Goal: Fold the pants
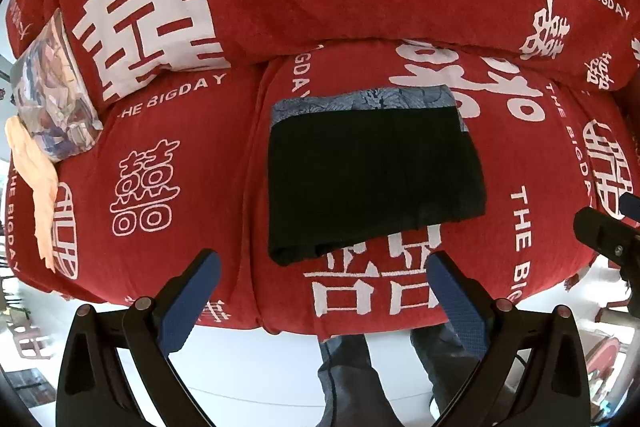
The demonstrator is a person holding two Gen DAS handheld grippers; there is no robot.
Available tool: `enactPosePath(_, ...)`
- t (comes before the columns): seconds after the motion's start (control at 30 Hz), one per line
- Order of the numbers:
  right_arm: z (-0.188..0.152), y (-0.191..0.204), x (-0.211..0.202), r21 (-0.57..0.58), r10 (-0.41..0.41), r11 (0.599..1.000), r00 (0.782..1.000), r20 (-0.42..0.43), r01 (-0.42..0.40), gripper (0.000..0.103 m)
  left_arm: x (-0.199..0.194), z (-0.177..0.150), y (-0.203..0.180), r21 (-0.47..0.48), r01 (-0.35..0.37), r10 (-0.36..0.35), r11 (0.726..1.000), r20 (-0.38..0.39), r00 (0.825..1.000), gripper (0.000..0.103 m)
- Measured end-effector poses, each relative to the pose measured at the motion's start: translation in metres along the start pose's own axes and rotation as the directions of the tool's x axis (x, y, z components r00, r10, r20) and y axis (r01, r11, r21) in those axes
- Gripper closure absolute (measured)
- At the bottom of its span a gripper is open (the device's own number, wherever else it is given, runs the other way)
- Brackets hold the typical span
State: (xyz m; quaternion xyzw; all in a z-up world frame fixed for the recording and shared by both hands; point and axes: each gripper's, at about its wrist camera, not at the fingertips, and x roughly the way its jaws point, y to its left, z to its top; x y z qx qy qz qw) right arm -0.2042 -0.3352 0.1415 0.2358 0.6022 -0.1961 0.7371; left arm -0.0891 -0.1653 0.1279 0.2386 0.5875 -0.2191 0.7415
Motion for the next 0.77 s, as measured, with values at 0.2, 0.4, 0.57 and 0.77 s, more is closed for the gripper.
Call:
enactPosePath(0.2,0.006,0.007,0.001,-0.017,-0.001,1.000,1.000,-0.001,0.001,0.000,0.001,0.005,0.005,-0.023,0.003,-0.003,1.000,-0.002,1.000,0.000)
enactPosePath(0.4,0.010,0.012,0.006,-0.031,-0.009,0.999,1.000,-0.015,0.008,0.000,0.001,0.008,0.008,-0.023,-0.014,0.014,1.000,0.009,1.000,0.000)
enactPosePath(0.57,0.012,0.019,0.010,-0.054,-0.010,0.999,1.000,-0.029,0.008,0.000,0.003,0.008,0.010,-0.033,-0.016,0.016,0.999,0.004,1.000,0.000)
enactPosePath(0.77,0.013,0.022,0.014,-0.061,-0.010,0.998,0.999,-0.036,0.008,0.000,0.002,0.009,0.009,-0.007,-0.007,0.008,1.000,0.039,0.999,0.000)
